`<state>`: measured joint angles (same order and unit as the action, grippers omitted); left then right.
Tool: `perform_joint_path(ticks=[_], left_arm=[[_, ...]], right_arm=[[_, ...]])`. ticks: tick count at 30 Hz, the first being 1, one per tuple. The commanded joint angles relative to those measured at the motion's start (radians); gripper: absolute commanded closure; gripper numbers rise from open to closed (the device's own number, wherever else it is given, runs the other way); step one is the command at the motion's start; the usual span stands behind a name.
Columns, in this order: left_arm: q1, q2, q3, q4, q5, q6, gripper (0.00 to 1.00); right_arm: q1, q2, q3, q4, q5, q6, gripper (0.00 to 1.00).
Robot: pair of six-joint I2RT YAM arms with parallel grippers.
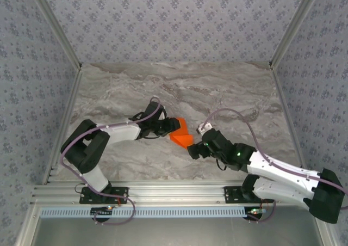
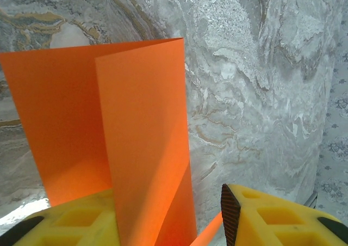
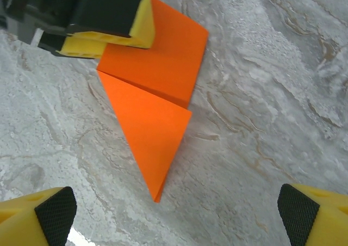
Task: Fold a paper plane with a square sheet of paper (fold left side to right side)
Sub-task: Fourth fold the wing at the center of the table.
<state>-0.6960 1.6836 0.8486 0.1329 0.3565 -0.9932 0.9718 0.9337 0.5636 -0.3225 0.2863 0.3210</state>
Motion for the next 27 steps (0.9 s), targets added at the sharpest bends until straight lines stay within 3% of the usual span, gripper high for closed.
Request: perform_joint_path(ticks=[1, 14, 27], left_arm=[[0.002, 0.007, 0.042, -0.019, 0.033, -0.014, 0.54], [0.003, -0.009, 0.058, -0.05, 0.018, -0.033, 0.54], [0.003, -0.025, 0.075, -0.08, 0.009, -0.032, 0.54]], right_arm=[[0.027, -0.011, -0.039, 0.095, 0.036, -0.055, 0.0], [0.063, -0.003, -0.213, 0.377, 0.038, -0.177, 0.0], [0.083, 0.386, -0.092, 0.555, 0.091, -0.25, 0.09]])
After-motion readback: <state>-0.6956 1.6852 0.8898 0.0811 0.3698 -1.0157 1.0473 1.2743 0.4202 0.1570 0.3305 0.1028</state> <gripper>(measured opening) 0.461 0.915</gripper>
